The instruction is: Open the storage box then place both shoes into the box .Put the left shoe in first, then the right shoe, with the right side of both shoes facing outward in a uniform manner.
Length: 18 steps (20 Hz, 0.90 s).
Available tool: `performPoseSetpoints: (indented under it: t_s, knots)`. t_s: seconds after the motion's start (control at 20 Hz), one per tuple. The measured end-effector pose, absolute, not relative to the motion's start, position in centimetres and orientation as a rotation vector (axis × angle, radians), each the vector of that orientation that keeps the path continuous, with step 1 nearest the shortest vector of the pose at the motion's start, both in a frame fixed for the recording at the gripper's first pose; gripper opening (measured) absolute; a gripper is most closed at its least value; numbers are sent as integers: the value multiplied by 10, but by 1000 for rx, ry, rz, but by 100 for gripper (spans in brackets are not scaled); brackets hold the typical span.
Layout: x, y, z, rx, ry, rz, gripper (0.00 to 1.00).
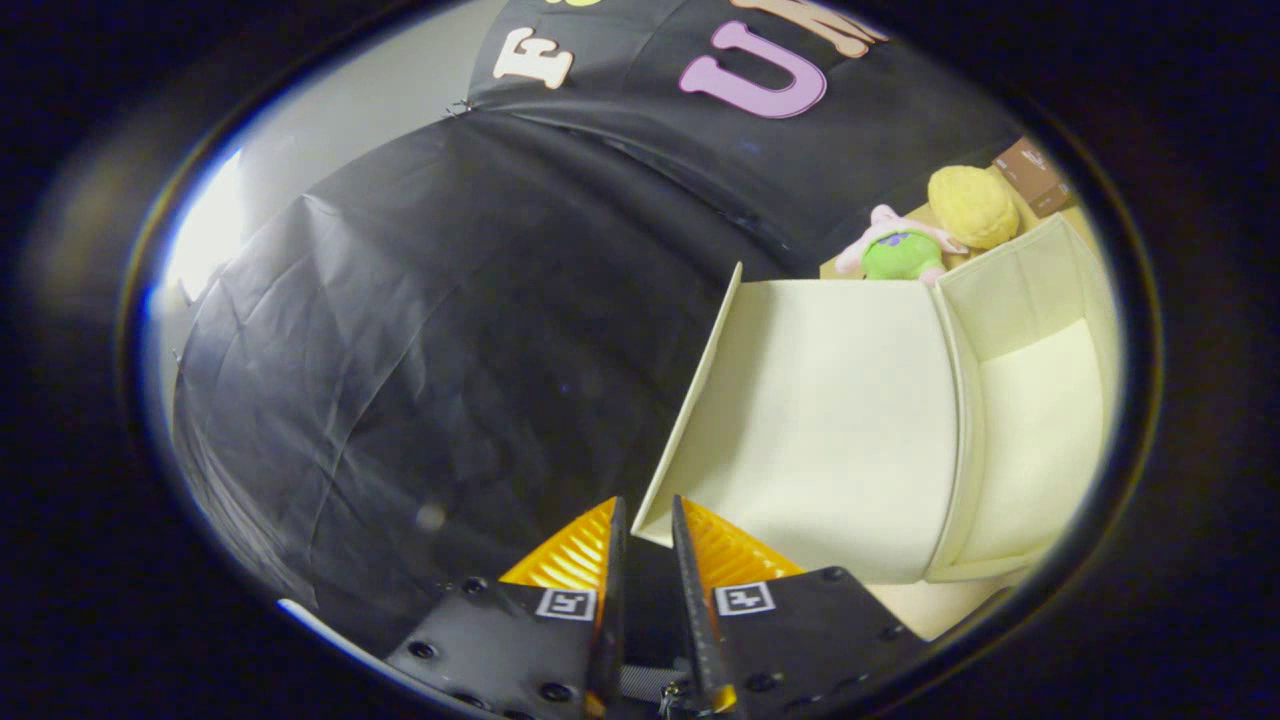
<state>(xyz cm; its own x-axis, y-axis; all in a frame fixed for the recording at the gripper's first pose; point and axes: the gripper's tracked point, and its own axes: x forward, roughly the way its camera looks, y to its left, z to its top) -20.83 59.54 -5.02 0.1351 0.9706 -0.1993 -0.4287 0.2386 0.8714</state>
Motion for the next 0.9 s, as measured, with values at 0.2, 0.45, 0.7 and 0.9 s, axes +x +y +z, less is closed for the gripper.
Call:
performPoseSetpoints:
  t_s: [0.2, 0.45, 0.7, 0.9]
  knots:
    - [-194, 583, -55, 720, 869, 1128, 100]
    - [-149, 546, -60, 699, 806, 1012, 100]
    - [-99, 489, -65, 675, 737, 898, 100]
    - [-67, 425, -75, 582, 705, 811, 100]
